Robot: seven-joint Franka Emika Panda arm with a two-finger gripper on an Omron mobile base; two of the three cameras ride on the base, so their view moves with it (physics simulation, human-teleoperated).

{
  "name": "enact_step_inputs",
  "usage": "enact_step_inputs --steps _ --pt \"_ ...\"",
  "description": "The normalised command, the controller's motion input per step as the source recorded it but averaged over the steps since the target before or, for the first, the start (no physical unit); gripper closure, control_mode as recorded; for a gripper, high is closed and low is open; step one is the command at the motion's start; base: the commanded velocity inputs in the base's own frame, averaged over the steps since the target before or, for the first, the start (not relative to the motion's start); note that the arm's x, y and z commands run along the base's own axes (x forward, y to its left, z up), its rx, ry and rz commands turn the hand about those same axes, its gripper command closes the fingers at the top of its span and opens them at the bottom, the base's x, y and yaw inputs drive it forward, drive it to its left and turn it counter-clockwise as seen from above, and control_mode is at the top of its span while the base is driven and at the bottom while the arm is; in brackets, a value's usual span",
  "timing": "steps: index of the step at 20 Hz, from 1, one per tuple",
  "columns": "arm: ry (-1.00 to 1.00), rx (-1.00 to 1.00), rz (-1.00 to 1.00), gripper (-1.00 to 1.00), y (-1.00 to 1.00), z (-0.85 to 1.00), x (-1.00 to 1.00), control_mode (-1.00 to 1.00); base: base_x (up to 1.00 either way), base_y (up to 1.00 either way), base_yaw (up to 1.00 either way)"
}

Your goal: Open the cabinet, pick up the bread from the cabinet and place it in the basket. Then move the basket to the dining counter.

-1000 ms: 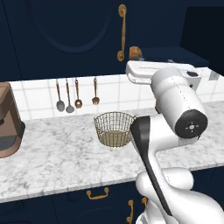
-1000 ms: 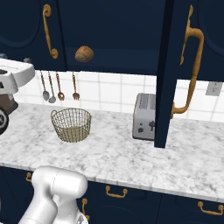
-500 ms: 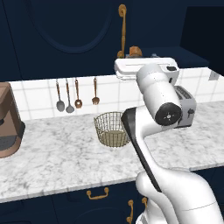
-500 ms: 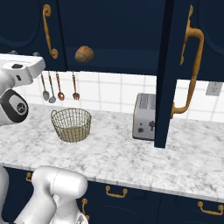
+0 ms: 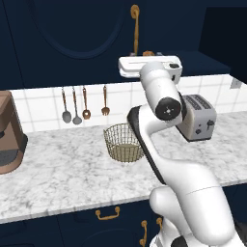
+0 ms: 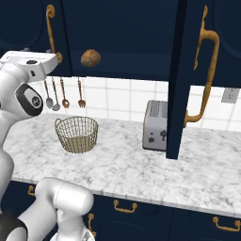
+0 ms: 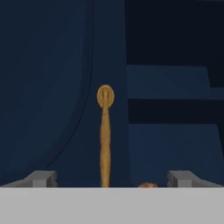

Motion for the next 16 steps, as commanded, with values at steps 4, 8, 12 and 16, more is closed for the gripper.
enact_step_inputs --steps 4,8,12,16 --pt "0.00 0.00 0.00 -1.00 0.00 0.00 0.66 -1.00 0.00 0.00 0.00" --pt "0.00 0.00 0.00 -1.00 0.01 0.00 0.66 -1.00 0.00 0.00 0.00" --pt "0.00 0.00 0.00 -1.00 0.19 0.00 0.54 -1.00 0.00 0.00 0.00" --pt "0.00 0.00 0.00 -1.00 0.19 0.01 0.39 -1.00 0.00 0.00 0.00"
